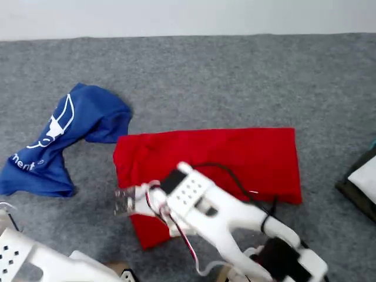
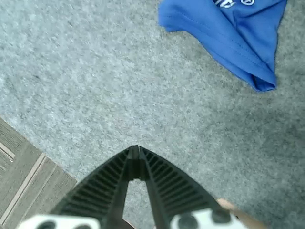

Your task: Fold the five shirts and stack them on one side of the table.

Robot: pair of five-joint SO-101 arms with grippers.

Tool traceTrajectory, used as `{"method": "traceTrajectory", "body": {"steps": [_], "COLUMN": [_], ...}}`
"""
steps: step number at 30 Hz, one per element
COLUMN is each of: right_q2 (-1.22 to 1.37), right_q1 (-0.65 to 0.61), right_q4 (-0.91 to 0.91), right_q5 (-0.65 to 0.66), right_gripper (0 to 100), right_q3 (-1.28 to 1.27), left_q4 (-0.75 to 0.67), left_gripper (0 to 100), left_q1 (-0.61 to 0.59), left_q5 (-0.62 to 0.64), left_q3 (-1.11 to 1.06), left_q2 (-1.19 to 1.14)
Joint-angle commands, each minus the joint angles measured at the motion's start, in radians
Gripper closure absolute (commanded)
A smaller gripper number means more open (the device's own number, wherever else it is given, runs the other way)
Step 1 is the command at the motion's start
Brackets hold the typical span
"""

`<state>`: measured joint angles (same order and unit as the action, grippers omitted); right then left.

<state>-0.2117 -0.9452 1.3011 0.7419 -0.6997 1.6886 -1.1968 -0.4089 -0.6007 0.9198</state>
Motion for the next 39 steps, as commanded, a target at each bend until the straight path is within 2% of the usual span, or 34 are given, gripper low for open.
{"method": "traceTrajectory", "body": {"steps": [1, 6, 20, 29, 39], "right_q2": [-0.133, -0.137, 0.145, 0.147, 0.143], "right_q1": [-0.056, -0.091, -0.093, -0.085, -0.045], "right_q4": [-0.065, -0.082, -0.240, -0.234, -0.076], "right_q5": [0.011, 0.008, 0.017, 0.058, 0.095], "right_gripper": [92.8, 81.4, 81.6, 97.7, 98.8], "right_q3": [-0.084, -0.126, -0.107, -0.084, 0.052], "left_q4": [-0.014, -0.014, -0.018, -0.015, -0.015], "left_gripper": [100, 100, 100, 100, 100], "left_q1": [-0.006, -0.006, -0.008, -0.008, -0.008], "left_q5": [0.005, 0.005, 0.005, 0.005, 0.005], "left_q3": [-0.001, 0.004, -0.001, 0.004, 0.004], "left_q2": [0.014, 0.014, 0.014, 0.014, 0.014]}}
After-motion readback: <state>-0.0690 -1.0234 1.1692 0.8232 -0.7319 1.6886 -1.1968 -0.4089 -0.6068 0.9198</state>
